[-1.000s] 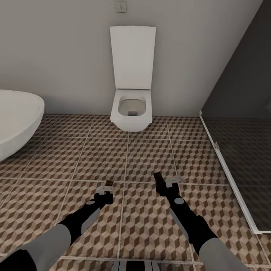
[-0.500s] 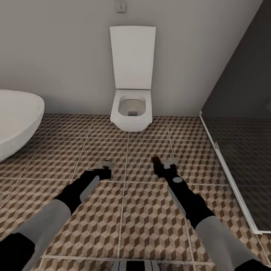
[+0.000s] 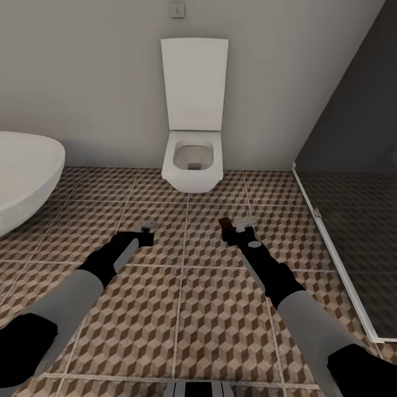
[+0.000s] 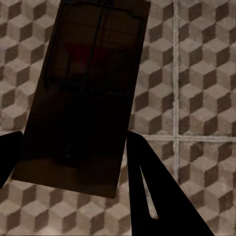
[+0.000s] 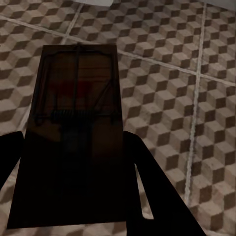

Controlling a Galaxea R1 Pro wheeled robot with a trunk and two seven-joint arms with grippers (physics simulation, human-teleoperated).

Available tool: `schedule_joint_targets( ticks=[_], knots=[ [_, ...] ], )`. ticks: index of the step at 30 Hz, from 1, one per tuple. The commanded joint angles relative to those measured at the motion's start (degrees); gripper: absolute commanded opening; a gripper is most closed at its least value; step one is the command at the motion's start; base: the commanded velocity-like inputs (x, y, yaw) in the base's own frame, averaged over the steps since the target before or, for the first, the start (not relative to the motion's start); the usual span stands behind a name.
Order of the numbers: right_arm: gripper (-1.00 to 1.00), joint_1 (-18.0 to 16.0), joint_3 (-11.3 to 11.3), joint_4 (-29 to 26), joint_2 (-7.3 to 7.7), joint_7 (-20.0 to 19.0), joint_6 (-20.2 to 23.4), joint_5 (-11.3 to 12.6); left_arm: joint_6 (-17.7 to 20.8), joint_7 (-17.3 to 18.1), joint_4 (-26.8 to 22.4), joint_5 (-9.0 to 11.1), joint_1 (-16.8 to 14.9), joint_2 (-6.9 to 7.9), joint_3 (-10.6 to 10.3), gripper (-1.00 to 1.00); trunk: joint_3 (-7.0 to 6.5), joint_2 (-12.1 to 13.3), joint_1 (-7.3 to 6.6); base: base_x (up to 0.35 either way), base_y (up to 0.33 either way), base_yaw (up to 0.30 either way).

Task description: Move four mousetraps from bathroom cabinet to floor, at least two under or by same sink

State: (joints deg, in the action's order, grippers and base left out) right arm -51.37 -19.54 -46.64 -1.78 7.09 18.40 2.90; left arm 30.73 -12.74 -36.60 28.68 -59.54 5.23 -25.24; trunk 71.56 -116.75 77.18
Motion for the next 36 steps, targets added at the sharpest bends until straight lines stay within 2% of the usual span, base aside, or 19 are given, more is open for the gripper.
schedule_joint_targets(
  ticks=[1, 5, 7, 11, 20, 36],
  knots=[
    [-1.0, -0.1, -0.3, 0.1, -0.01, 0.7, 0.0, 0.4, -1.4, -0.3, 0.2, 0.1, -0.1, -0.01, -0.5, -1.0, 0.04, 0.0, -0.01, 0.0, 0.0, 0.0],
    [-1.0, -0.1, -0.3, -0.2, 0.0, 0.4, -0.3, 0.4, -4.6, 1.1, -0.4, -0.4, -0.1, -0.19, -1.1, -1.0, 0.04, 0.0, -0.01, 0.0, 0.0, 0.0],
    [-1.0, -0.1, -0.4, -0.5, 0.01, -1.0, -0.5, 0.4, -5.3, 1.6, -0.8, -0.5, -0.1, -0.16, -1.7, -1.0, 0.04, 0.0, -0.01, 0.0, 0.0, 0.0],
    [-1.0, -0.1, -0.5, -1.1, 0.02, -3.2, -0.7, 0.3, -5.6, 1.6, -1.0, -0.5, -0.1, -0.05, -2.1, -1.0, 0.04, 0.0, -0.01, 0.0, 0.0, 0.0],
    [-1.0, -0.1, -0.4, -2.9, 0.1, -4.1, -0.6, 0.3, -5.7, 1.6, -1.1, -0.6, -0.1, 0.48, -2.2, -1.0, 0.04, 0.0, -0.01, 0.0, 0.0, 0.0],
    [-1.0, -0.1, -0.3, -3.0, 0.11, -4.4, -0.7, 0.3, -5.1, 1.6, -2.6, -0.6, -0.1, 0.64, -2.2, -1.0, 3.66, -6.4, 3.51, 0.0, 0.0, 0.0]
  ],
)
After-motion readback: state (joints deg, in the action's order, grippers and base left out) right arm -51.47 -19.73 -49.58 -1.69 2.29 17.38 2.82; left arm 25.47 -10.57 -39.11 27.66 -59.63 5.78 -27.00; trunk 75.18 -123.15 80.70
